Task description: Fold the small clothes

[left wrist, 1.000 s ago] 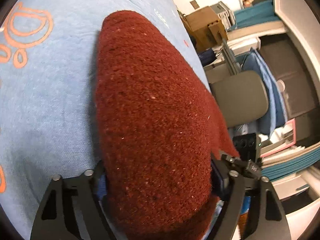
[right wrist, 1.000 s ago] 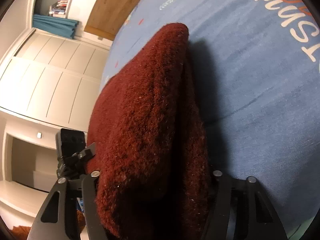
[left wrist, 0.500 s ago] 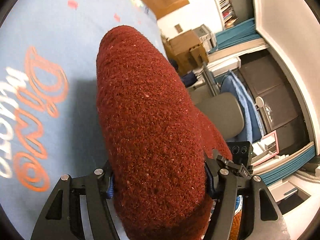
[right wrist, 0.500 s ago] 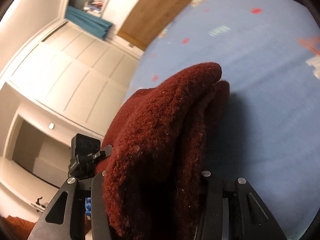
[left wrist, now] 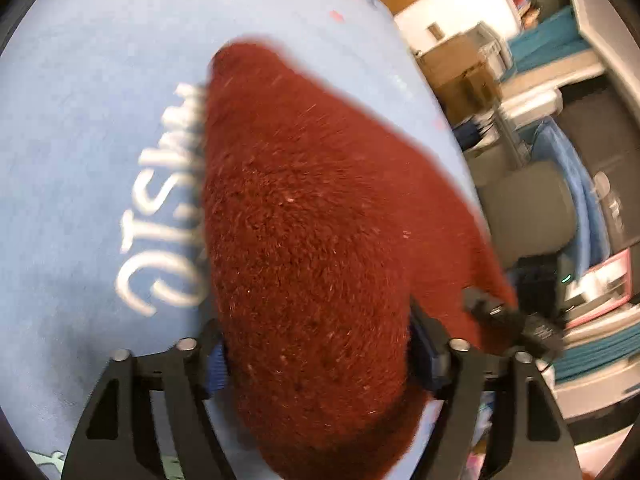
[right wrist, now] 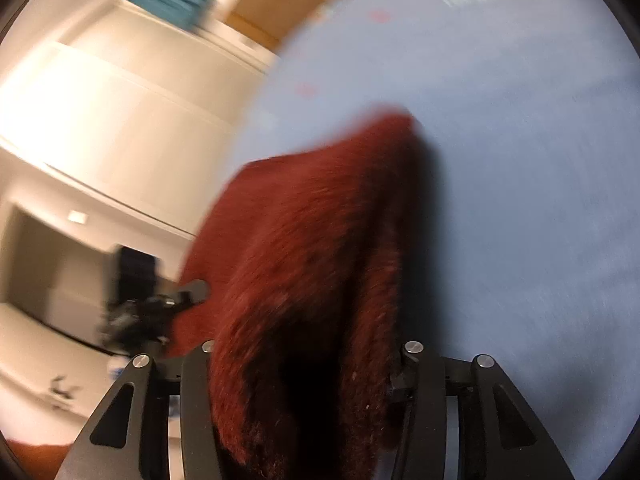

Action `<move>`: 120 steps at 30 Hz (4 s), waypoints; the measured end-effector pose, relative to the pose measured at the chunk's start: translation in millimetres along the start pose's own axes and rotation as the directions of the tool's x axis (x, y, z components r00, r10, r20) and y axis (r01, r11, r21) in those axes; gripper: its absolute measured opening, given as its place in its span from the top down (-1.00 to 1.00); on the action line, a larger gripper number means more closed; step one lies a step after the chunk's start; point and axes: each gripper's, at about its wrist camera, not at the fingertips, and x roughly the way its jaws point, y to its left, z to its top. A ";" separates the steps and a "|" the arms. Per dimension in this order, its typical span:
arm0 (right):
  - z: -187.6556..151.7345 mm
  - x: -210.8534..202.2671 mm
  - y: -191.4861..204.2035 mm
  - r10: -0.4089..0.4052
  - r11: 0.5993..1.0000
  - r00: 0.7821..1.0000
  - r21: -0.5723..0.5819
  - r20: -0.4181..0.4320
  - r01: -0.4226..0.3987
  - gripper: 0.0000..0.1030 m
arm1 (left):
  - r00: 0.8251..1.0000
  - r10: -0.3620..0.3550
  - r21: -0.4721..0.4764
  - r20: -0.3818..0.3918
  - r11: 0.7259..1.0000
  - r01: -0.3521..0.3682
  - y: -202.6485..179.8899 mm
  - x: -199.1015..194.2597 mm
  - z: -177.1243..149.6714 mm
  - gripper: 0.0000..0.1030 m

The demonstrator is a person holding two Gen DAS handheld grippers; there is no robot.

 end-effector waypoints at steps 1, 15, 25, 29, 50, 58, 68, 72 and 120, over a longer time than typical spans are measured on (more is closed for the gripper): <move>-3.0 -2.7 -1.2 -0.002 1.000 1.000 0.002 0.004 0.002 -0.09 | 1.000 -0.012 0.001 0.012 1.000 0.012 -0.7 -6.6 -3.2 -0.44; -11.9 -20.7 -21.9 -0.154 0.988 0.988 0.033 0.024 0.153 -0.26 | 0.960 0.275 0.237 0.054 0.930 -0.280 -32.0 -7.6 -73.1 -0.74; -20.6 -42.9 -15.6 -0.192 0.980 0.979 0.072 0.066 0.187 -0.26 | 0.935 0.339 0.241 0.107 0.903 -0.356 -42.7 -12.0 -79.8 -0.75; -27.3 -44.1 -22.5 -0.236 0.967 0.970 0.113 0.065 0.227 -0.26 | 0.929 0.349 0.213 0.122 0.905 -0.368 -48.7 -11.2 -81.4 -0.75; -105.0 -96.3 79.8 -0.512 0.853 0.831 0.016 0.217 0.522 -0.28 | 0.790 0.422 0.141 0.444 0.838 -0.526 -135.4 -100.5 -153.9 -0.74; -164.4 -126.2 113.9 -0.523 0.836 0.808 -0.017 0.272 0.548 -0.29 | 0.768 0.403 0.155 0.498 0.830 -0.536 -149.4 -126.4 -209.3 -0.74; -223.9 -141.6 137.9 -0.530 0.824 0.784 -0.022 0.325 0.566 -0.32 | 0.762 0.374 0.156 0.529 0.840 -0.520 -155.7 -147.1 -262.6 -0.82; -239.6 -143.6 147.3 -0.532 0.815 0.772 -0.038 0.347 0.578 -0.36 | 0.743 0.366 0.146 0.561 0.839 -0.524 -162.0 -157.8 -278.0 -0.89; -292.8 -148.3 167.8 -0.502 0.810 0.776 -0.108 0.383 0.577 -0.46 | 0.747 0.334 0.191 0.575 0.833 -0.519 -171.7 -153.8 -328.6 -0.91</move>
